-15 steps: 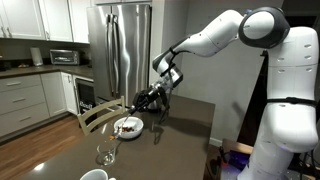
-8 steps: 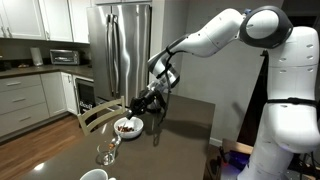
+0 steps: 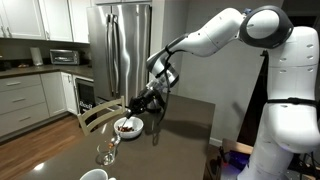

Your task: Use the spoon to put some of the contents in the white bowl into the glass

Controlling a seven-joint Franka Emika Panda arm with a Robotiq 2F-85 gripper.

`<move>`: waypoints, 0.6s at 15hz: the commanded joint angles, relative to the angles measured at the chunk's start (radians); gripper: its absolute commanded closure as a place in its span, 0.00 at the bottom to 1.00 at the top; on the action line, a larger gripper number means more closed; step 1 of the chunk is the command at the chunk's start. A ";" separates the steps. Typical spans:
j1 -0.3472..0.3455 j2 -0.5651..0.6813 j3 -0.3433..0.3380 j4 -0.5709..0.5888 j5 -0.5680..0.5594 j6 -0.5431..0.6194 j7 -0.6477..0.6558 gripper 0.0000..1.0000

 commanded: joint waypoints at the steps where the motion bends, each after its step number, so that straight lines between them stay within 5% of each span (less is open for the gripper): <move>1: -0.006 0.023 0.005 0.037 -0.011 0.024 0.006 0.95; 9: -0.006 0.068 0.006 0.092 -0.014 0.056 0.008 0.95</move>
